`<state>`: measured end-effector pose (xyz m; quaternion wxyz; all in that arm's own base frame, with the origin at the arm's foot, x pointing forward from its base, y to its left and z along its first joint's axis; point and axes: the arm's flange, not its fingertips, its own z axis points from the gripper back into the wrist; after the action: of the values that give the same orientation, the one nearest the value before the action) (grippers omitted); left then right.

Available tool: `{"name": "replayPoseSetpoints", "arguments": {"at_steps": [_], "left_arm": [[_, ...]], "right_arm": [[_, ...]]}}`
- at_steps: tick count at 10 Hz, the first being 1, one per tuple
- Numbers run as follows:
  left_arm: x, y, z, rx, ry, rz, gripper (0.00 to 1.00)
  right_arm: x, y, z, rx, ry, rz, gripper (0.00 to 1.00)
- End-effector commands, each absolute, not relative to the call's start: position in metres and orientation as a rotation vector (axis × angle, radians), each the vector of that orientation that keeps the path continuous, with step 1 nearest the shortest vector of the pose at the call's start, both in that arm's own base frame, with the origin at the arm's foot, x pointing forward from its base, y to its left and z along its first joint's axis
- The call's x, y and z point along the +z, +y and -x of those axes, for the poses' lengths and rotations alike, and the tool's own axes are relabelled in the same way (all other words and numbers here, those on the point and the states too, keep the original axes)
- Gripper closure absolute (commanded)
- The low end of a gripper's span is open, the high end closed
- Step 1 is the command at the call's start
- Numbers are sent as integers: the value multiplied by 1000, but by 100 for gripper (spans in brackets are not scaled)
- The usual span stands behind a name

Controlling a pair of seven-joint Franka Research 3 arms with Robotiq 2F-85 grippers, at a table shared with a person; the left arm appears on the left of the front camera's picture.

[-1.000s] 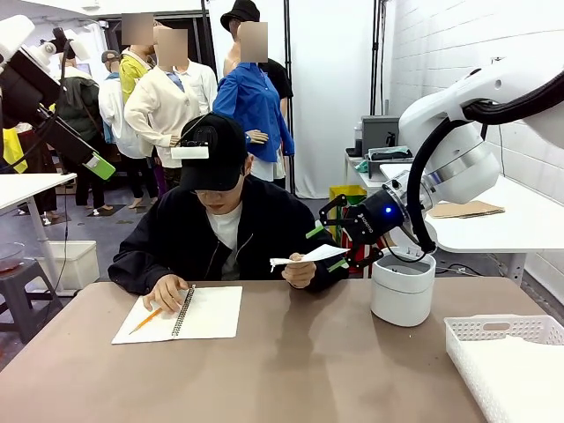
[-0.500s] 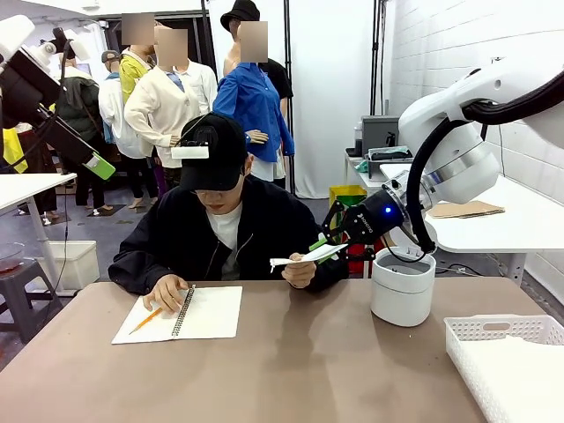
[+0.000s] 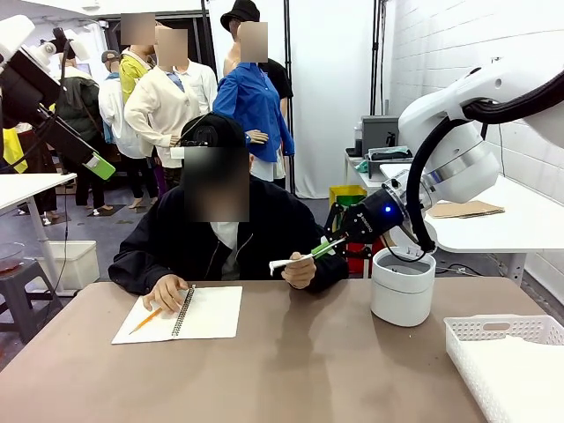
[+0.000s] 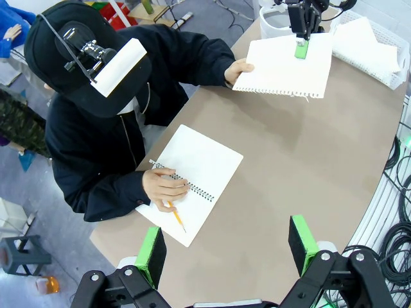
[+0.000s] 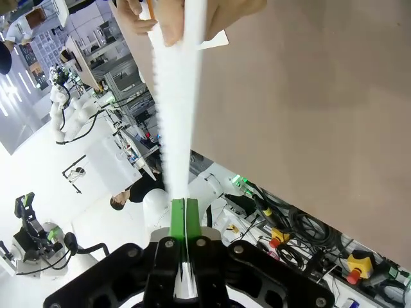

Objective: Sort the paper based on its condition.
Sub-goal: If a person hands you a paper, place it in the Organizing basket , and if it's crumpled, put it in the Trash can.

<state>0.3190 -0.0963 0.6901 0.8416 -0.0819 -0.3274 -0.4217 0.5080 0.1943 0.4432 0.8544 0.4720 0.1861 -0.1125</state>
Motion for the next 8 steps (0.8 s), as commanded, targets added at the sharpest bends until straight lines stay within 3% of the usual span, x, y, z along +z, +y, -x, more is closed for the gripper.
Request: {"name": "replayPoseSetpoints", "arguments": {"at_steps": [1, 4, 8], "left_arm": [[691, -96, -319, -891, -694, 175, 0], [691, -96, -319, -891, -694, 175, 0], [691, -96, -319, -891, -694, 175, 0]], "right_arm": [[447, 196, -499, -242, 389, -986, 100], [486, 197, -470, -14, 148, -893, 100], [539, 168, -439, 138, -37, -814, 100]]}}
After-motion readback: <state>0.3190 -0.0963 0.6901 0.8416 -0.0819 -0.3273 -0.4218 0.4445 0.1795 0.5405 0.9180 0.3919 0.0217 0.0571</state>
